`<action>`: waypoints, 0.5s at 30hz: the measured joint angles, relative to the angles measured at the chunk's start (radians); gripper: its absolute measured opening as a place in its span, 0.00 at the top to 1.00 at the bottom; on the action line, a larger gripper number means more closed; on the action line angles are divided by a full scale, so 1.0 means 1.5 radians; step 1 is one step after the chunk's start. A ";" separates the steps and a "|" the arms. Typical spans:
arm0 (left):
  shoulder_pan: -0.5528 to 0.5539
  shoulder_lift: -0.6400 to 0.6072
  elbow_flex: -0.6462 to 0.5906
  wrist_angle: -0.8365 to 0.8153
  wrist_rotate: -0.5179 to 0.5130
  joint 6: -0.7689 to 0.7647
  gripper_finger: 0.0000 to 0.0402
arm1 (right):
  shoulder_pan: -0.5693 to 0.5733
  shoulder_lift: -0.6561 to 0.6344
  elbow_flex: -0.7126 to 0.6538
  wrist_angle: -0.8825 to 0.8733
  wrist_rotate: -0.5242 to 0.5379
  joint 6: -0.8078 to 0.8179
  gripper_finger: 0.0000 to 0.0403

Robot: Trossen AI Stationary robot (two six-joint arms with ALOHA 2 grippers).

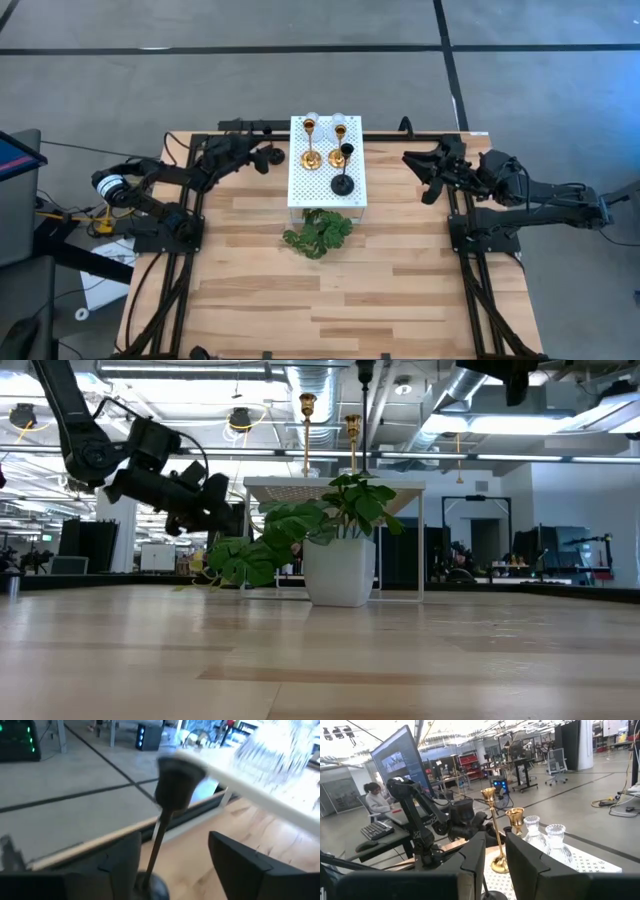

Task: Pick & Place candle stick holders
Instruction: Align the black candle holder with the other black candle holder on the shelf

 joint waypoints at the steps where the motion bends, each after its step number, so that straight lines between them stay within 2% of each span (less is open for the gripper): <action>1: 0.000 0.000 0.007 0.001 0.000 0.001 0.41 | 0.000 0.000 0.000 0.001 0.000 0.000 0.83; 5: 0.003 0.025 0.026 0.001 -0.003 0.006 0.36 | 0.000 0.000 0.000 0.000 0.000 0.000 0.83; 15: 0.000 0.125 0.078 0.004 -0.005 -0.005 0.36 | 0.000 0.000 0.000 0.001 0.000 0.000 0.83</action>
